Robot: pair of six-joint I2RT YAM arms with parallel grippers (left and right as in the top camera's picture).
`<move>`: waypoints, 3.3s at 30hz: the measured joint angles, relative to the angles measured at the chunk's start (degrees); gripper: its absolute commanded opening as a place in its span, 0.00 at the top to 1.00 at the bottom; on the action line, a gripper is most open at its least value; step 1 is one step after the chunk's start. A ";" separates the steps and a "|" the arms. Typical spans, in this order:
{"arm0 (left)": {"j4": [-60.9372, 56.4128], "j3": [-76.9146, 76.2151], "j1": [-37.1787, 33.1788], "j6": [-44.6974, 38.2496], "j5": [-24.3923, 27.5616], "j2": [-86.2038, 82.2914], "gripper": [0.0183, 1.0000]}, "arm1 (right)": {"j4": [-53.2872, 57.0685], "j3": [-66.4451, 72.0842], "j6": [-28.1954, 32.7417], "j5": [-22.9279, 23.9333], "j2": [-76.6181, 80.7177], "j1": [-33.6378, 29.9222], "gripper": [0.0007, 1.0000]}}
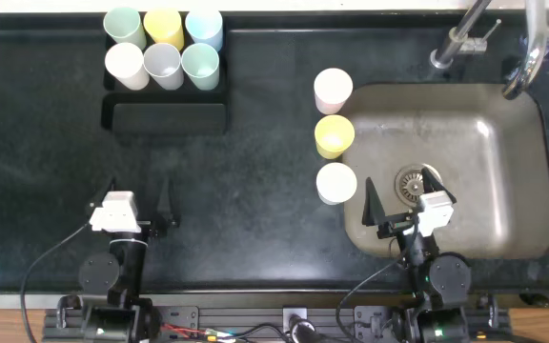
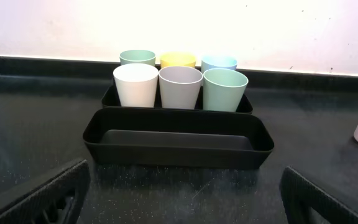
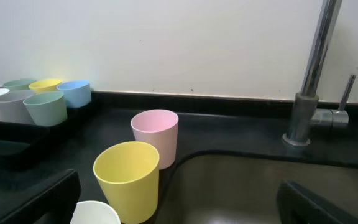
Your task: Store Cups
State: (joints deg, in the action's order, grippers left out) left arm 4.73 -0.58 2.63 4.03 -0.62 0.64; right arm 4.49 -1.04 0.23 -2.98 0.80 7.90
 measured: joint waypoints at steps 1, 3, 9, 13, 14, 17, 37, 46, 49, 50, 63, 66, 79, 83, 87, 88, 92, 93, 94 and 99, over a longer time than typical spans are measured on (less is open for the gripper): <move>0.00 0.00 0.00 0.00 0.00 0.00 0.00 | 0.00 0.00 -0.02 0.02 0.00 0.00 0.00; 0.00 0.00 0.00 0.00 0.00 0.00 0.00 | 0.00 0.00 -0.02 0.02 0.00 0.02 0.00; 0.00 0.00 0.00 0.00 0.00 0.00 0.00 | 0.02 0.00 -0.02 0.00 0.00 0.00 0.00; 0.00 0.00 0.00 0.00 0.00 0.00 0.00 | 0.00 0.00 -0.02 0.00 0.00 0.00 0.00; 0.00 0.00 0.00 0.00 0.00 0.00 0.00 | -0.02 0.00 -0.02 0.02 0.00 0.00 0.00; 0.00 0.00 0.00 0.00 0.00 0.00 0.00 | 0.00 0.00 -0.02 0.00 0.00 0.00 0.00; -4.00 -2.16 0.02 4.50 0.57 7.02 0.00 | 0.02 0.00 -0.04 0.02 0.00 0.00 0.00; 1.44 -33.29 7.52 6.78 3.56 40.70 0.00 | 0.02 0.00 -0.02 0.00 0.00 0.00 0.00; 7.34 -47.43 12.15 6.78 3.91 51.91 0.00 | 0.04 0.00 -0.02 0.02 0.00 0.00 0.00; 9.70 -52.46 13.99 6.80 3.85 56.06 0.00 | 0.00 0.00 -0.02 0.02 0.00 0.00 0.00; 51.19 -108.04 33.33 23.78 -7.87 103.91 0.00 | 0.02 0.00 -0.02 0.02 -0.02 0.00 0.00; 54.53 -114.33 34.93 27.50 -9.05 111.75 0.00 | 0.02 0.00 0.00 0.00 0.00 0.00 0.00; 52.54 -124.41 35.54 33.57 -9.68 129.66 0.03 | 0.04 0.00 -0.02 0.00 0.00 0.00 0.00; 50.88 -126.60 35.54 34.01 -9.51 132.63 0.12 | 0.04 0.00 0.00 0.02 0.00 0.00 0.00; 49.96 -127.32 35.54 34.71 -9.49 134.60 0.21 | 0.00 0.00 -0.04 0.00 0.00 0.00 0.00; 49.88 -127.32 35.54 34.88 -9.49 134.92 0.25 | 0.02 0.00 -0.02 0.02 0.00 0.00 0.00; 49.00 -127.32 35.54 35.17 -9.46 135.93 0.52 | 0.04 0.00 0.00 0.00 0.00 0.00 0.00; 48.63 -127.32 35.54 34.99 -9.46 136.02 0.59 | 0.04 0.00 0.00 0.00 0.00 0.00 0.00; 48.28 -127.32 35.54 34.99 -9.46 136.06 0.67 | 0.04 0.00 0.02 -0.02 0.00 0.00 0.00; 46.69 -127.36 35.54 35.17 -8.94 136.06 0.98 | 0.04 0.00 0.00 0.00 0.00 0.00 0.00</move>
State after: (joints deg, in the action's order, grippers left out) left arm 51.42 -127.94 38.17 39.20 -9.56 136.70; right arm 4.54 -1.04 0.23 -2.98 0.80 7.90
